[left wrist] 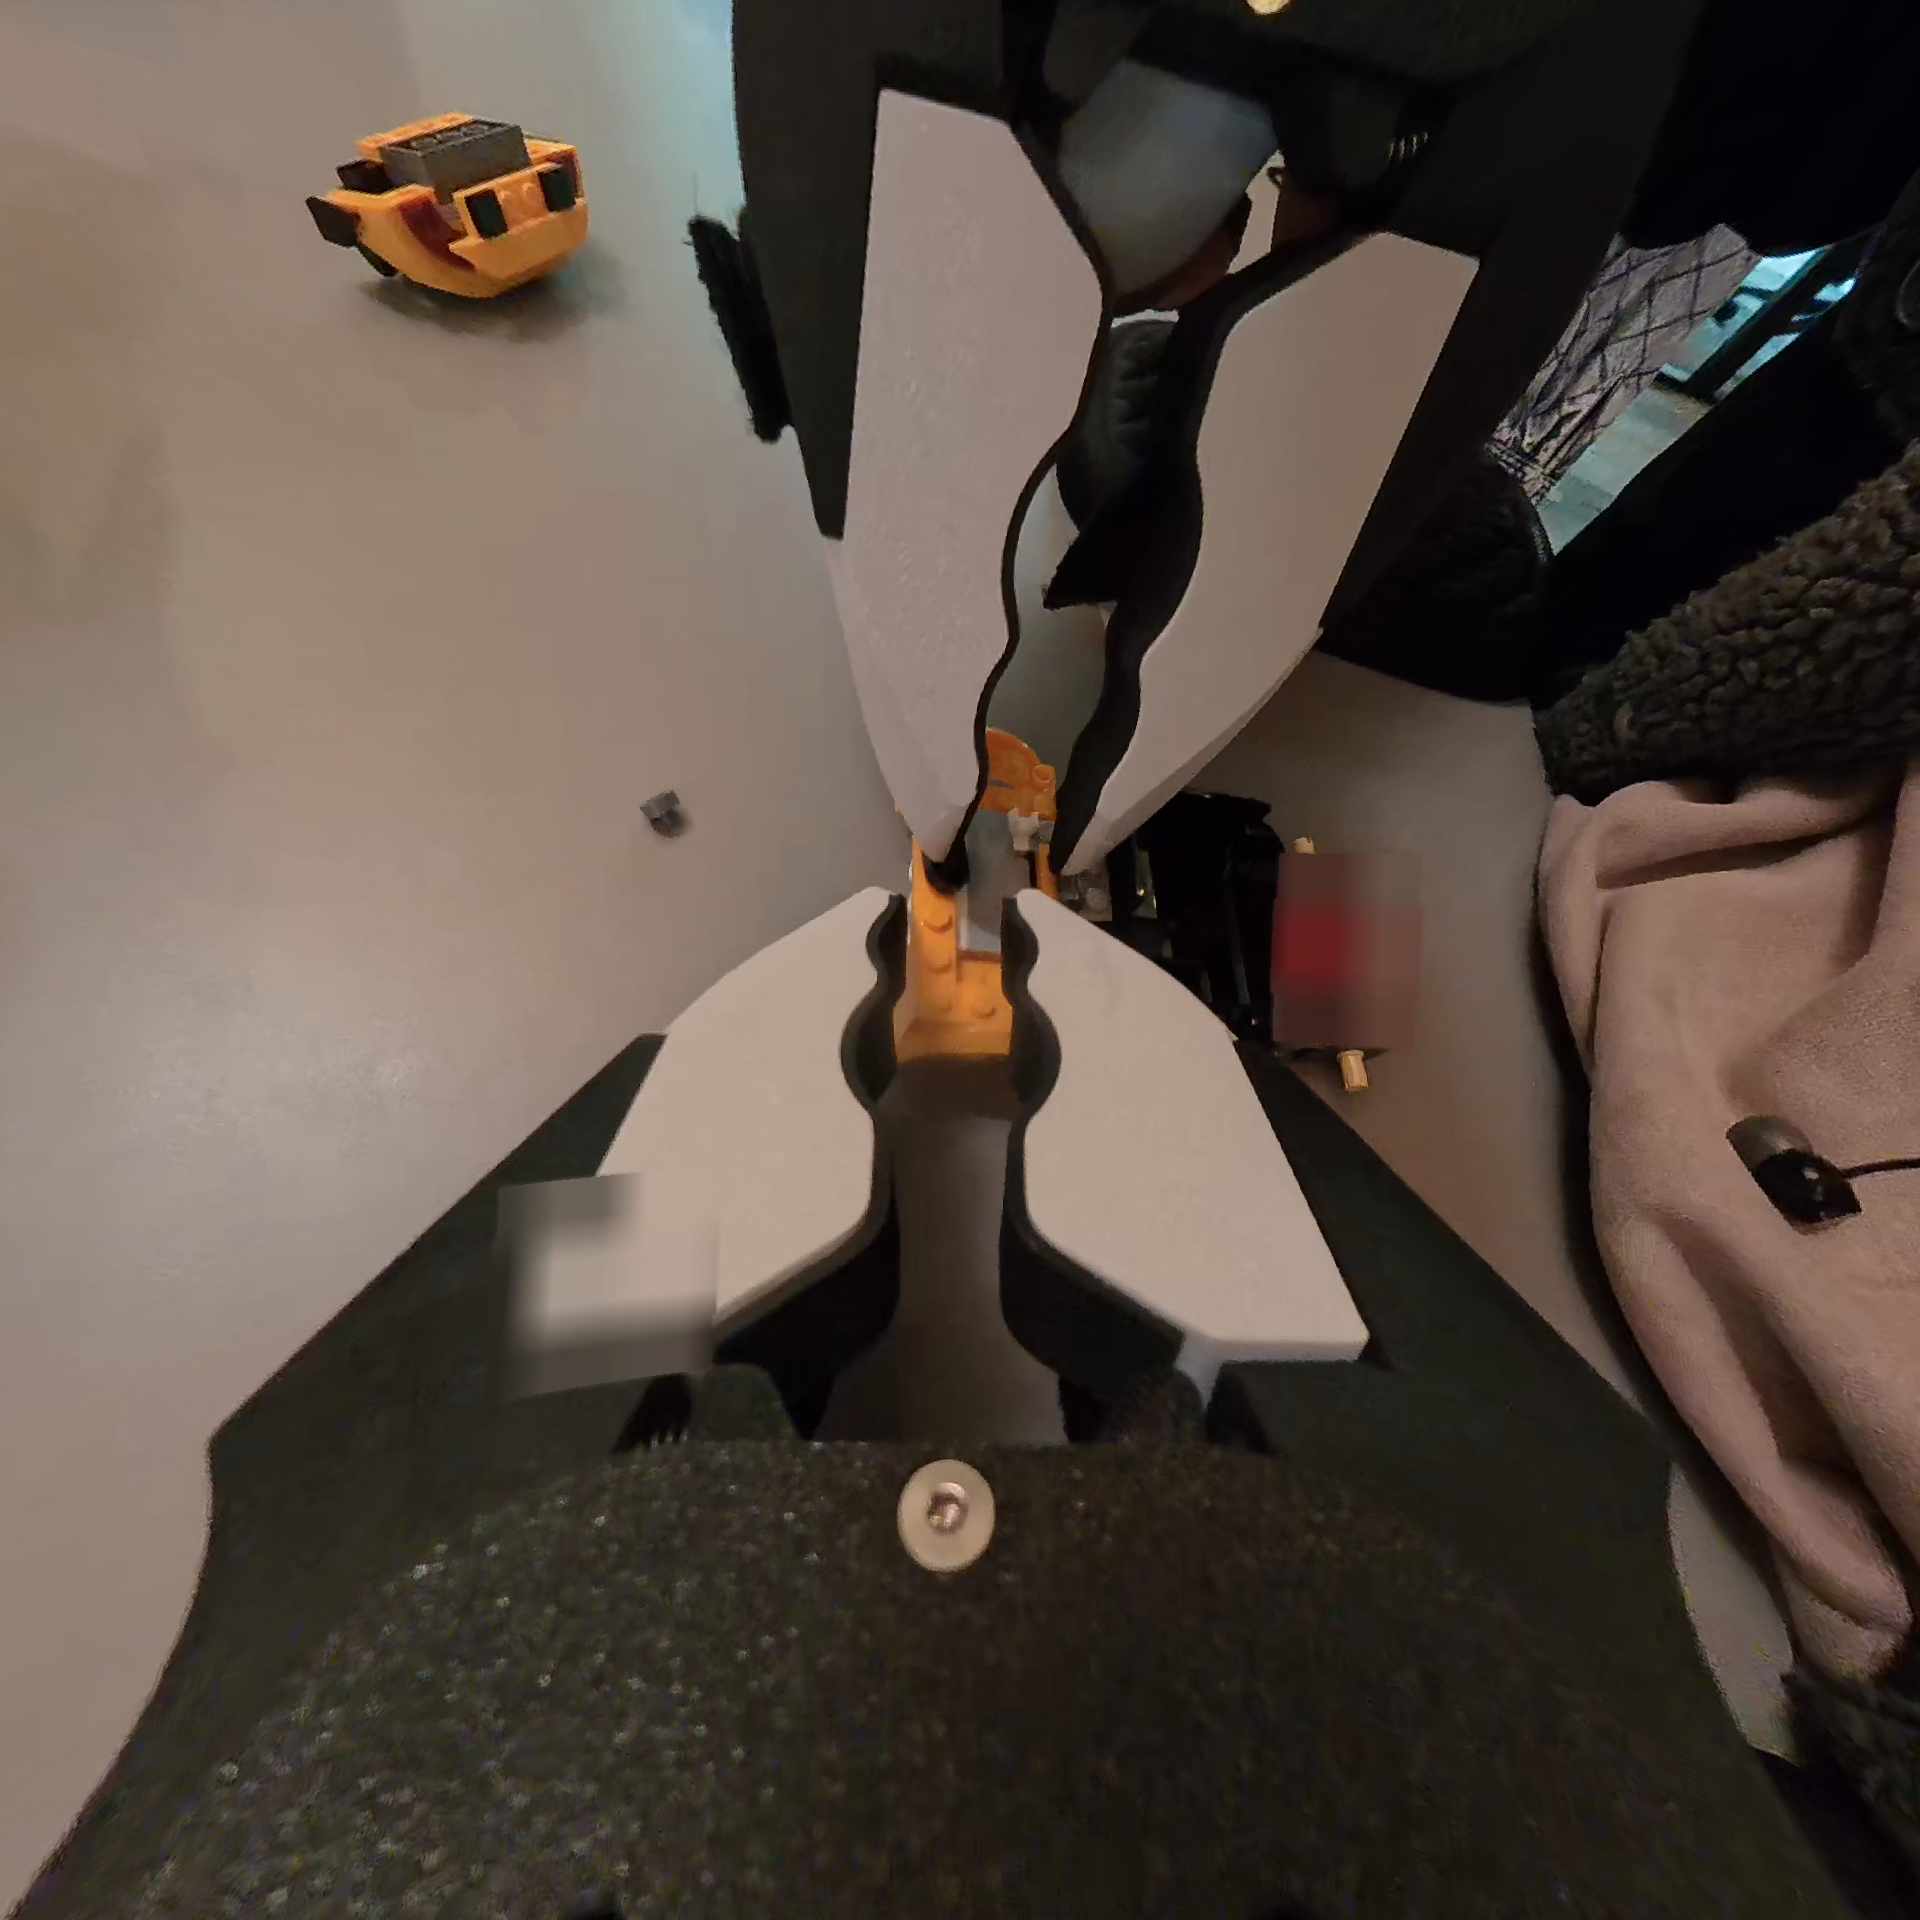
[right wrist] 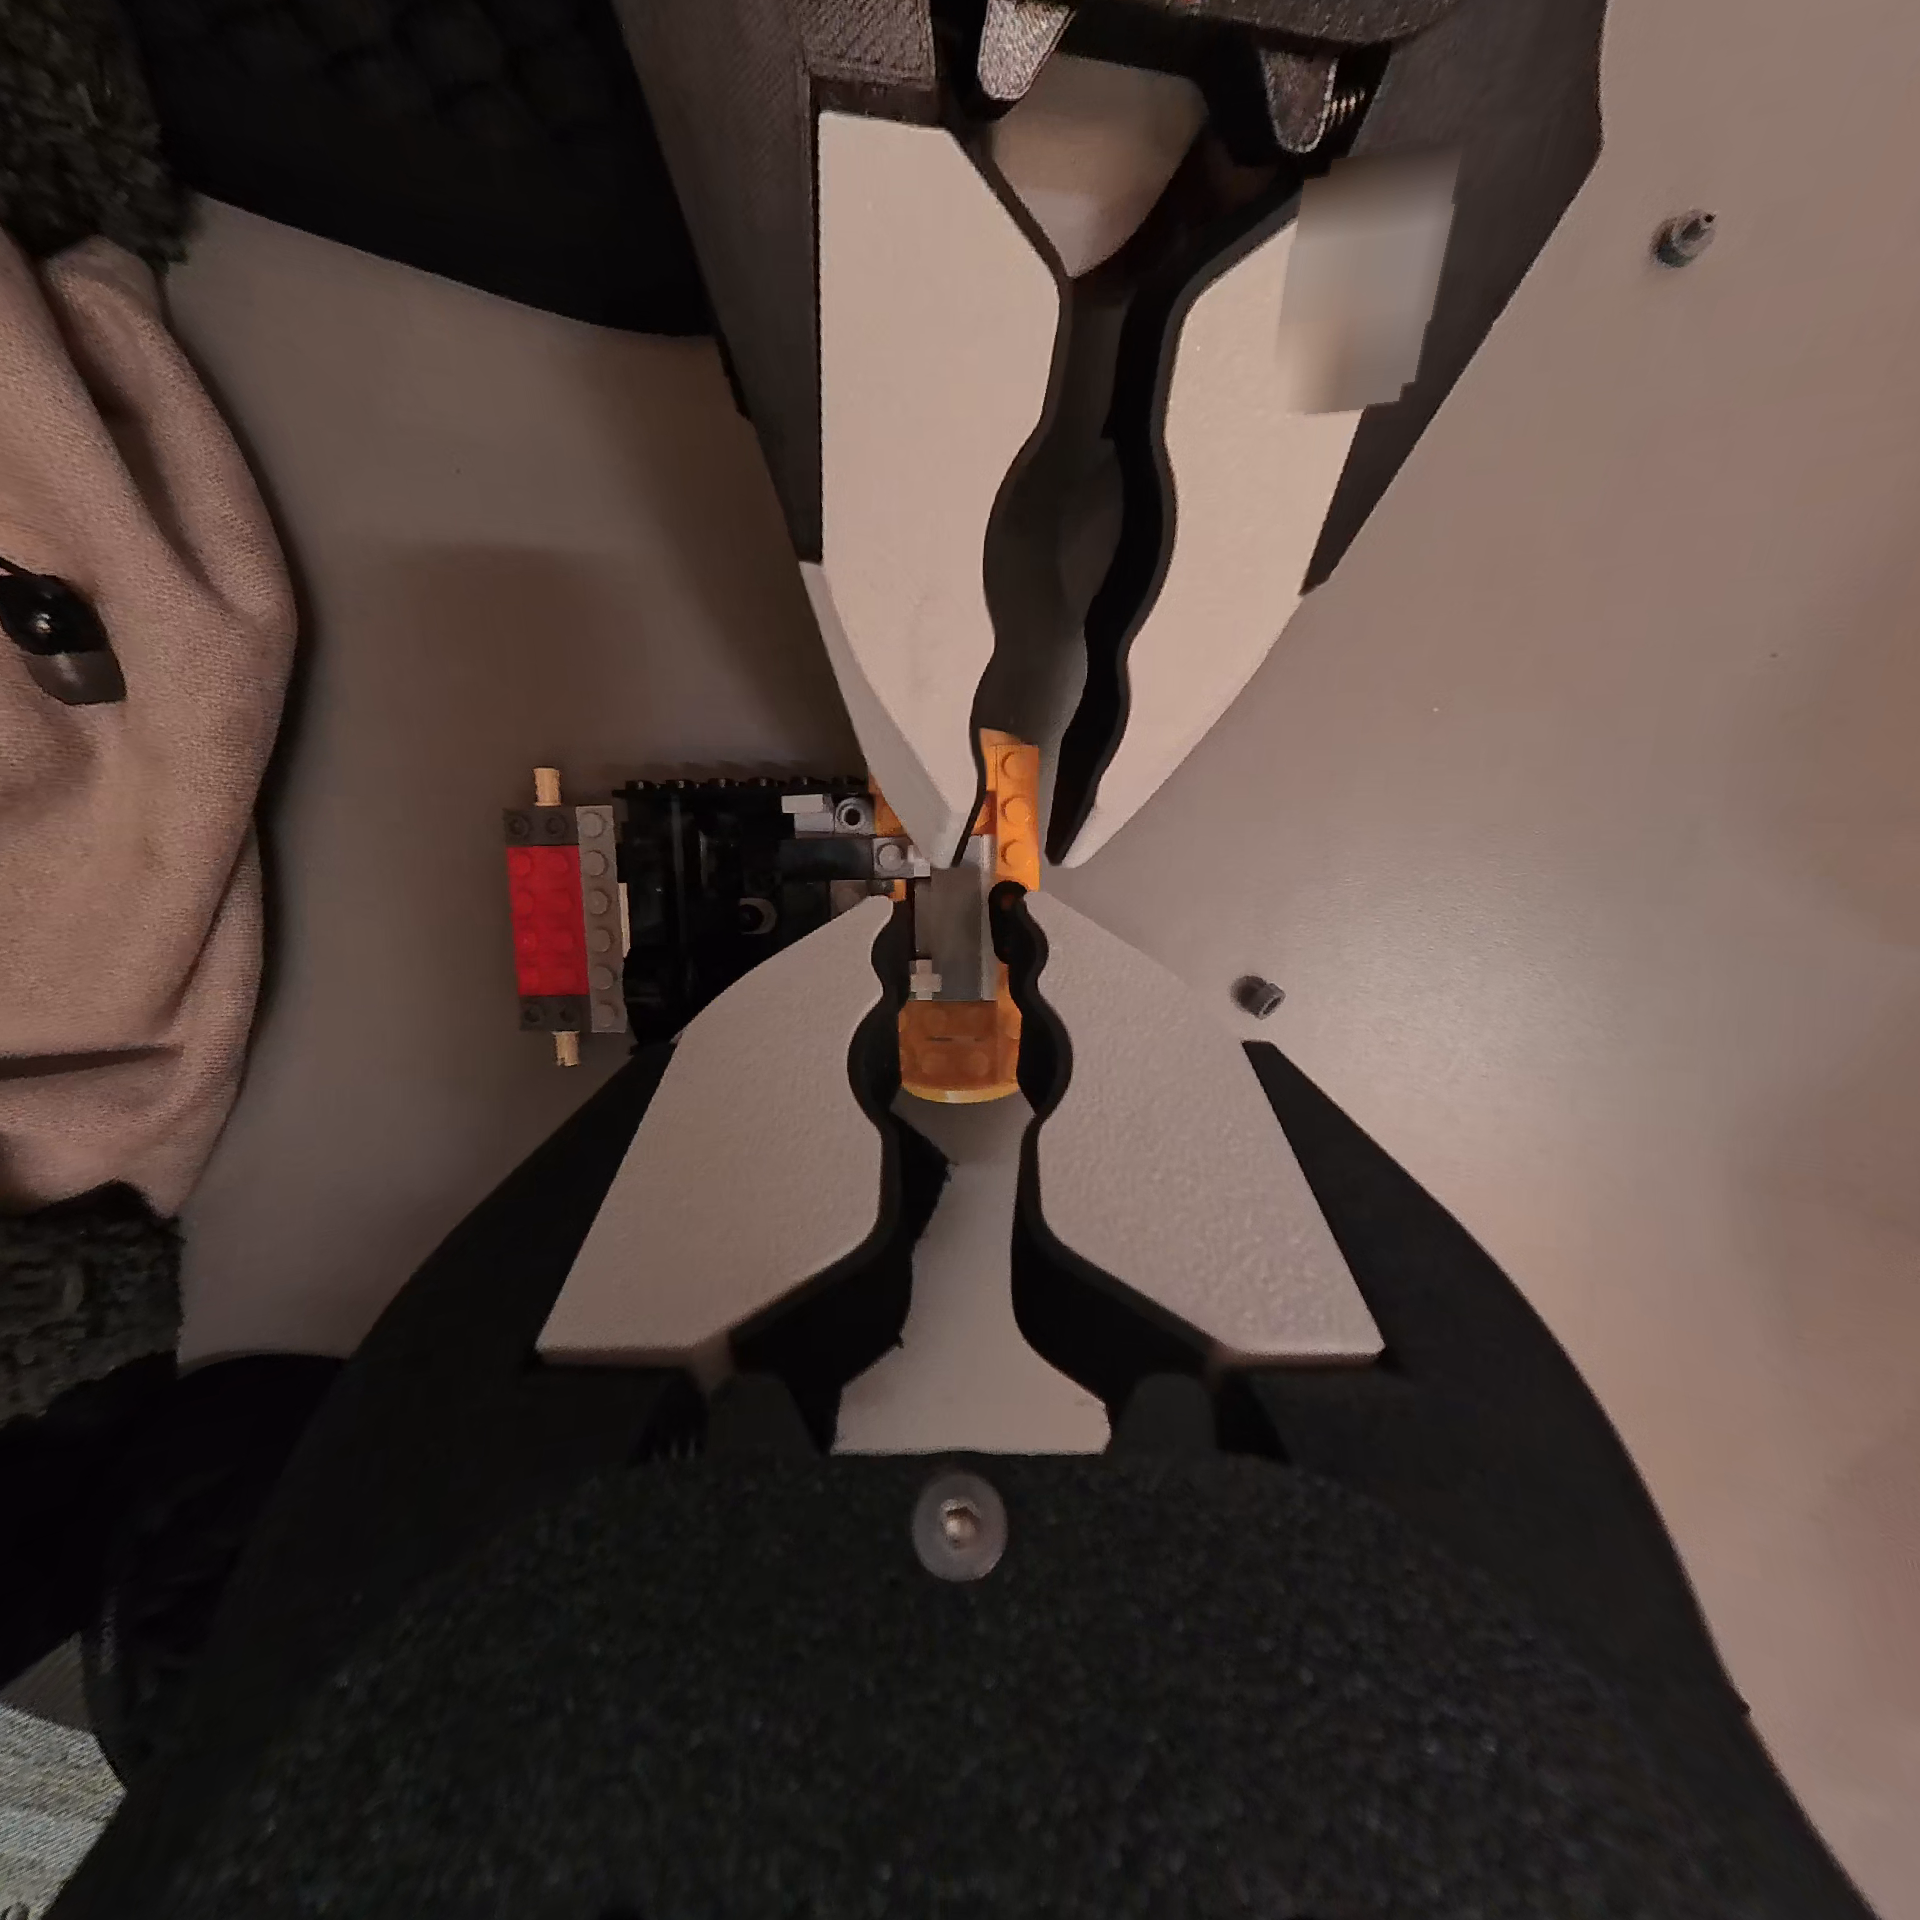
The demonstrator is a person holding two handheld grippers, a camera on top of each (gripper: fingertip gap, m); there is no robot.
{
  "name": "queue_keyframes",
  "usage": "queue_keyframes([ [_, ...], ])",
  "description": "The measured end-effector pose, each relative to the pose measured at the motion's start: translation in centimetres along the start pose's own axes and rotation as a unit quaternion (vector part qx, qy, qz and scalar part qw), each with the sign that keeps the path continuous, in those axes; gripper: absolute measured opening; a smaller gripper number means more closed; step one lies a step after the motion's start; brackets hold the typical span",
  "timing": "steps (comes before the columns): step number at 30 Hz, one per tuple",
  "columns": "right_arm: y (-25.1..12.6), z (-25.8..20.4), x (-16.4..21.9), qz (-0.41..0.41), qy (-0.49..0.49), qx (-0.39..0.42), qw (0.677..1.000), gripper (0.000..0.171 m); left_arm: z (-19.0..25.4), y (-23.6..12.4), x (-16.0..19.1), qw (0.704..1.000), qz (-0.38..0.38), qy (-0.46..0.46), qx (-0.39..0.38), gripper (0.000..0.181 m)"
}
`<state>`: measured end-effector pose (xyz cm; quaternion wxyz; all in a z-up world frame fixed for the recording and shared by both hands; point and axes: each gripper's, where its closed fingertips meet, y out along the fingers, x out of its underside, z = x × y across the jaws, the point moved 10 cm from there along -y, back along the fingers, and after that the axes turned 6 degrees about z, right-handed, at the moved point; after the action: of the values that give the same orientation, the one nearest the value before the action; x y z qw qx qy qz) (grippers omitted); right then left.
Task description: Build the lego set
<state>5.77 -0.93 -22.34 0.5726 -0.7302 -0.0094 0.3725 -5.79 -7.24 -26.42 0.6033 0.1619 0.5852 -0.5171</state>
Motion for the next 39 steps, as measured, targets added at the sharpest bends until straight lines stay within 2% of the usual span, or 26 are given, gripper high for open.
queue_keyframes([
  [8, 0.04, 0.1, 0.01, 0.006, 0.004, 0.0, 1.0, 0.017, 0.17, 0.57, -0.31, 1.0, -0.001, 0.025, -0.016, 0.008],
  [18, -0.56, 0.41, 0.28, 0.02, 0.007, 0.002, 1.0, 0.018, 0.1, 0.57, -0.29, 1.0, 0.0, 0.017, -0.011, 0.008],
  [26, -0.04, 0.64, 0.17, -0.001, -0.016, 0.012, 1.0, 0.005, 0.11, 0.54, -0.26, 1.0, 0.0, 0.012, -0.006, 0.008],
  [31, 0.01, 0.53, -0.04, -0.014, -0.022, 0.017, 1.0, 0.004, 0.12, 0.53, -0.25, 1.0, -0.001, 0.01, -0.004, 0.008],
  [35, 0.13, 0.29, -0.34, -0.027, -0.017, 0.027, 0.999, 0.004, 0.23, 0.34, -0.23, 1.0, -0.006, 0.015, -0.004, 0.008],
  [39, 0.23, 0.02, -0.64, -0.042, -0.01, 0.039, 0.998, 0.003, 0.56, -0.28, -0.33, 0.999, -0.03, 0.025, -0.001, 0.017],
])
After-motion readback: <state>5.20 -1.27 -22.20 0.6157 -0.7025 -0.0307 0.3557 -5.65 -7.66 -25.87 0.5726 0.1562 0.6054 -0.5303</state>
